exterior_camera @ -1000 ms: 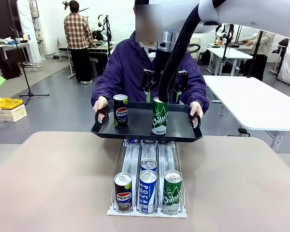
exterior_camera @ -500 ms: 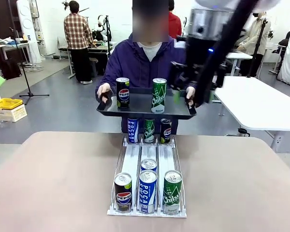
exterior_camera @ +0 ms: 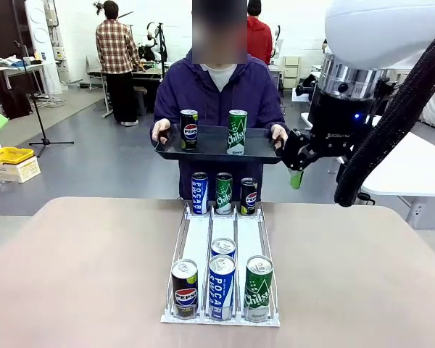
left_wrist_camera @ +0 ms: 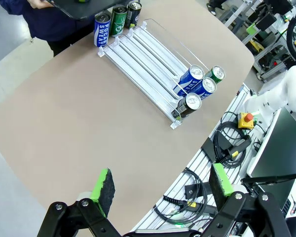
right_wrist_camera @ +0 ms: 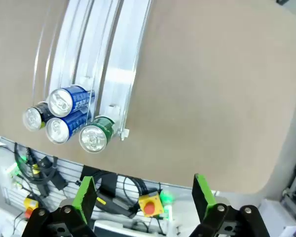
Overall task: Retrieve and hand over the desired beverage to the person.
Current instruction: Place the picked can on the Handle tray extended by the person.
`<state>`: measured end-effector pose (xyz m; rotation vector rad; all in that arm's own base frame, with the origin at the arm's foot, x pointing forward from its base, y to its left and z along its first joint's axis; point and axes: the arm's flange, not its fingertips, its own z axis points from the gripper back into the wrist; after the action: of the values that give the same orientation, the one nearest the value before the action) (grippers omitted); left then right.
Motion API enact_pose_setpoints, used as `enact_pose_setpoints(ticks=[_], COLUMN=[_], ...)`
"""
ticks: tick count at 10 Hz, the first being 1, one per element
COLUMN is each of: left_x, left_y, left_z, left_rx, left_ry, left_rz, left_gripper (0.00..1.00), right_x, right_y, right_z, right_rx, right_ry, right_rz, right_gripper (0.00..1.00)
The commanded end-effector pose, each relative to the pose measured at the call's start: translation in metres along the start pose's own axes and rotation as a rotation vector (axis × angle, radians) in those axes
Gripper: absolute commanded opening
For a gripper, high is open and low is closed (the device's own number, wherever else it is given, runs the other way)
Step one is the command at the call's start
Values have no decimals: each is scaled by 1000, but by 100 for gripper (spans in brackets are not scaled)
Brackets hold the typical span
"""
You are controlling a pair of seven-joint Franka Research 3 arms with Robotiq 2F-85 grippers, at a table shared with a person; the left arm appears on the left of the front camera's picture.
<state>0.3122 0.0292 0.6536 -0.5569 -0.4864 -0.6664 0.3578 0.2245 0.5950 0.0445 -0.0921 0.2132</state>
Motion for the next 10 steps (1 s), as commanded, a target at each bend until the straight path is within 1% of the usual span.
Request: enact_pose_setpoints(ticks=[1, 10], left_x=[0, 0], left_y=[1, 1], left_z=[1, 1], left_rx=[-13, -13], left_ry=[-12, -12], left_rz=[-10, -10], left_gripper=[100, 100], right_x=[2, 2], right_y=[4, 4], right_z=[6, 6], right_rx=[-10, -10], right_ry=[14, 14], right_rz=[2, 2], right_gripper=[100, 100])
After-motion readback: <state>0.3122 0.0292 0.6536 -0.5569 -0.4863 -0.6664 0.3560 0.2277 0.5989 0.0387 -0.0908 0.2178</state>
